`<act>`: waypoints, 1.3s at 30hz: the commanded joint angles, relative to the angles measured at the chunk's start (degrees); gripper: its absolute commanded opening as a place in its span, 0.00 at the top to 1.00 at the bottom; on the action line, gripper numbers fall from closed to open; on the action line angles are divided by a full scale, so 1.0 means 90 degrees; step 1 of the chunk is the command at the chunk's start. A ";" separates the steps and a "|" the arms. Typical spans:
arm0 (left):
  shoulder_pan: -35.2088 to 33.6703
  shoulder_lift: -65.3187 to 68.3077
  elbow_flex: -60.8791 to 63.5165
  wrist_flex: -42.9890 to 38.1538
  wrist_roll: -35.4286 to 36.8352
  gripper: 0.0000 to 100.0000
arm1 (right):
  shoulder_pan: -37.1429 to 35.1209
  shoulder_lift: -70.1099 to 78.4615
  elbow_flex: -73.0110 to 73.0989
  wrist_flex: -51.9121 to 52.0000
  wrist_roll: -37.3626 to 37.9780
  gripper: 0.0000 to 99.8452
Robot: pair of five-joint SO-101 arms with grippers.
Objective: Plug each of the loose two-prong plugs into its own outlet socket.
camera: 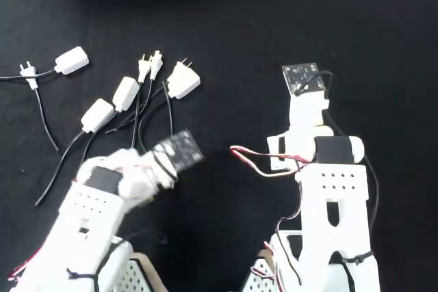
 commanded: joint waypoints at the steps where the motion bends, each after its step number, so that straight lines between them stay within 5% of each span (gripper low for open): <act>1: -0.0757 0.0010 -0.0698 0.0039 -0.0703 0.96 | 0.0078 0.0024 -0.0220 0.0029 0.0049 0.98; 6: -0.1187 0.0020 -0.0708 -0.0078 -0.1006 0.96 | 0.0078 0.0024 -0.0220 0.0029 0.0049 0.98; 11: -0.1206 0.0195 0.0142 -0.1133 -0.0947 0.96 | 0.0078 0.0024 -0.0220 0.0000 0.0049 0.98; 15: -0.1167 0.0791 0.0552 -0.2237 -0.0440 0.96 | 0.0078 0.0024 -0.0220 0.0000 0.0049 0.98; 22: -0.0816 0.2305 0.0269 -0.2549 -0.0059 0.92 | -0.0342 0.0015 -0.0093 -0.0010 0.0020 0.97; 29: -0.0767 0.1915 0.0171 -0.1973 -0.0361 0.80 | -0.0430 0.0015 0.0024 -0.0195 0.0000 0.97; 39: -0.0757 -0.0752 0.0161 0.0010 -0.0361 0.79 | -0.0430 0.0015 0.0024 -0.0195 0.0020 0.97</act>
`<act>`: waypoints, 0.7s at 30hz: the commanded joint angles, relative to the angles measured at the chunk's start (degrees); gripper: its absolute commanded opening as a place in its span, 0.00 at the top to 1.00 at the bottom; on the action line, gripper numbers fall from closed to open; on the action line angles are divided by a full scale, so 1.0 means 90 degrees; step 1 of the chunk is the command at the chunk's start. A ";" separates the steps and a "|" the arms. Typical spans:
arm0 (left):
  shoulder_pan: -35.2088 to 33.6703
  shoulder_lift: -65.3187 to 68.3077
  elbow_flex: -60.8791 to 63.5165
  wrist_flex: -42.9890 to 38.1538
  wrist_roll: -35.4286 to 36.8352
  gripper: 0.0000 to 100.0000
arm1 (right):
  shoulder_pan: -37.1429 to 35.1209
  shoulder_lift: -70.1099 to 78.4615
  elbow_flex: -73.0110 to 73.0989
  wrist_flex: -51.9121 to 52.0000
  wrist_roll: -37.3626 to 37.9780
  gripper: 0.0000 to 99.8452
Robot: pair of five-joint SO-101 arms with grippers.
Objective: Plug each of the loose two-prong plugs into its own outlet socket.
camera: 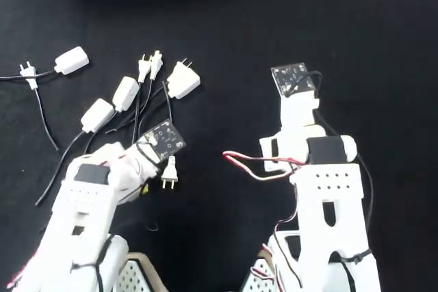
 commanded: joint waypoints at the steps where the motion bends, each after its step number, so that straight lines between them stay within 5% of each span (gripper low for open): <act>1: 0.0132 -0.1133 -0.0171 0.0869 -0.0068 0.79 | -0.0059 0.0005 -0.0034 -0.0098 0.0020 0.97; 9: 0.0562 -0.3096 -0.0220 0.2012 0.0098 0.80 | -0.0059 0.0005 -0.0034 -0.0059 0.0000 0.97; 14: -0.1226 -0.3741 -0.0718 0.1944 0.0381 0.80 | -0.0313 0.0024 -0.0044 -0.0059 -0.0059 0.97; 21: -0.3053 -0.3849 0.0630 0.0781 0.0420 0.80 | -0.2383 0.1236 -0.0210 -0.0547 -0.1094 0.97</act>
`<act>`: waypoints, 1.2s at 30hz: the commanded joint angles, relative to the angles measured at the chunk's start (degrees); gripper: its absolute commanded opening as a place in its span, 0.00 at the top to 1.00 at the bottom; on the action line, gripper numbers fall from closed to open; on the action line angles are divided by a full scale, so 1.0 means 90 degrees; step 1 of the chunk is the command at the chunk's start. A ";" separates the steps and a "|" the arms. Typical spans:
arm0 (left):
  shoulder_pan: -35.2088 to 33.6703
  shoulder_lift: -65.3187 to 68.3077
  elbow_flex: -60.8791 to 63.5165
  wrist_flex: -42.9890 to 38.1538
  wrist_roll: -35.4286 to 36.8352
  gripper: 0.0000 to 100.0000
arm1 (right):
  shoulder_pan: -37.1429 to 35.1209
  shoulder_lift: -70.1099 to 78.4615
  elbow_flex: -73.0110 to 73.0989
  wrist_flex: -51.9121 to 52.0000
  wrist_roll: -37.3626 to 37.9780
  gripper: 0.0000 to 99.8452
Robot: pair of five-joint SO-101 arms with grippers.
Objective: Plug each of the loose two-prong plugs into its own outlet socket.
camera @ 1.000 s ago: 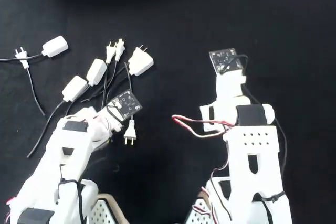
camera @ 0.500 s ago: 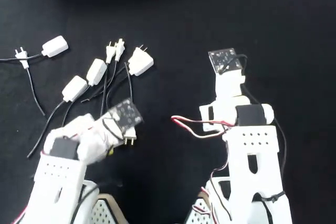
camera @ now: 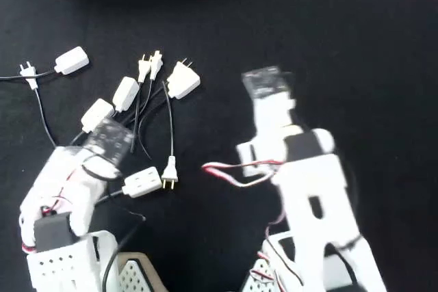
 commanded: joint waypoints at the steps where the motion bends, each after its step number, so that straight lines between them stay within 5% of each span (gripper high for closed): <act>1: -0.0796 -0.0098 0.0689 -0.0576 0.0107 0.80 | -0.1104 0.0874 -0.0220 -0.0615 -0.0625 0.97; 6: -0.1372 -0.0098 0.1197 -0.0625 0.0733 0.80 | -0.2266 0.1919 -0.0591 -0.1416 -0.1260 0.97; 12: -0.1226 -0.0107 0.1705 -0.0713 0.2325 0.80 | -0.2481 0.2408 -0.0786 -0.2286 -0.1934 0.88; 19: -0.1529 -0.0107 0.1861 -0.0830 0.2344 0.80 | -0.3692 0.3072 -0.0816 -0.3028 -0.2462 0.87; 25: -0.1333 -0.0107 0.1890 -0.0801 0.2335 0.80 | -0.2921 0.3726 -0.1167 -0.2979 -0.2960 0.87; 36: -0.1343 -0.0107 0.1900 -0.0801 0.2335 0.80 | -0.3272 0.3912 -0.1197 -0.3028 -0.3067 0.87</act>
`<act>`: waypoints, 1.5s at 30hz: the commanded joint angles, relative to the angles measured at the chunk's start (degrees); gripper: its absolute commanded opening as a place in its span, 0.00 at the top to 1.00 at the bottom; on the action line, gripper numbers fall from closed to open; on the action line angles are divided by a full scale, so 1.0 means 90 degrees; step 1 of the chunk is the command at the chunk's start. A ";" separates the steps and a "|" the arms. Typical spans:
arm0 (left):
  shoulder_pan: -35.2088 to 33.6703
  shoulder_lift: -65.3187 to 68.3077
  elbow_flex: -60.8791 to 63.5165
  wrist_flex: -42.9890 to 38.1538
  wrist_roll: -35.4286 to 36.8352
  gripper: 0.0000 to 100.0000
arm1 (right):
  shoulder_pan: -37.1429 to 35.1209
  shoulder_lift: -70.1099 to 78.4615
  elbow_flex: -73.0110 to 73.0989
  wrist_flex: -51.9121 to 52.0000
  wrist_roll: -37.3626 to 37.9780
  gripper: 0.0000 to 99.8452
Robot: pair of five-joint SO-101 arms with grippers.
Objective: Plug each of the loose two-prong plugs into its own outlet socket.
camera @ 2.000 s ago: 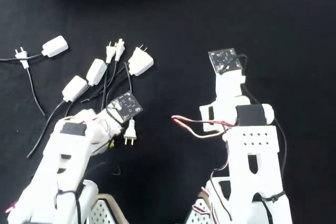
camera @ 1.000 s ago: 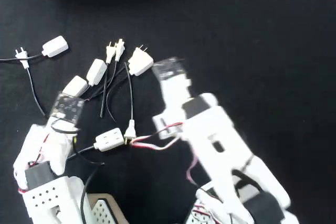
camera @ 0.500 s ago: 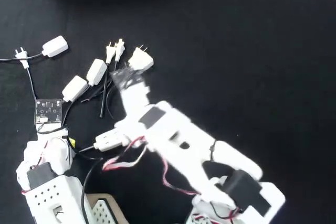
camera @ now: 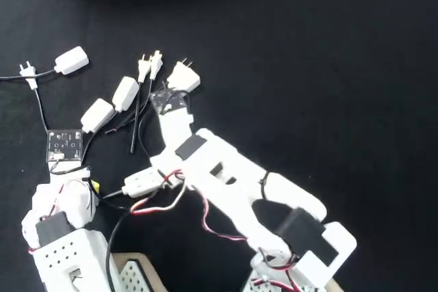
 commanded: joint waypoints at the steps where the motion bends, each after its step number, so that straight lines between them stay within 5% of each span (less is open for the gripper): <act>1: 0.0073 -0.0049 -0.0044 -0.0088 0.0039 0.80 | -0.0059 0.0015 -0.0327 -0.0107 -0.0254 0.87; 10: 0.0073 -0.0049 -0.0044 -0.0088 0.0039 0.80 | -0.0078 0.1011 -0.0659 -0.0381 -0.0361 0.87; 19: 0.0073 -0.0049 -0.0034 -0.0098 0.0039 0.80 | -0.0098 0.1998 -0.1763 0.0645 -0.0322 0.87; 23: 0.0073 -0.0049 0.0015 -0.0127 0.0039 0.80 | -0.0234 0.2076 -0.2017 0.1231 0.0117 0.99; 27: 0.0073 -0.0049 0.0034 -0.0127 0.0029 0.80 | -0.0049 0.2076 -0.2125 0.1905 0.0518 0.99; 32: 0.0073 -0.0049 0.0034 -0.0127 -0.0166 0.80 | 0.0576 0.1939 -0.2242 0.2549 0.1885 0.99; 38: 0.0083 -0.0049 0.0073 -0.0127 -0.0176 0.80 | 0.2374 0.0767 -0.2457 0.3282 0.3663 0.99; 45: 0.0083 -0.0049 0.0093 -0.0137 -0.0186 0.80 | 0.3263 0.0249 -0.2203 0.2520 0.5763 0.98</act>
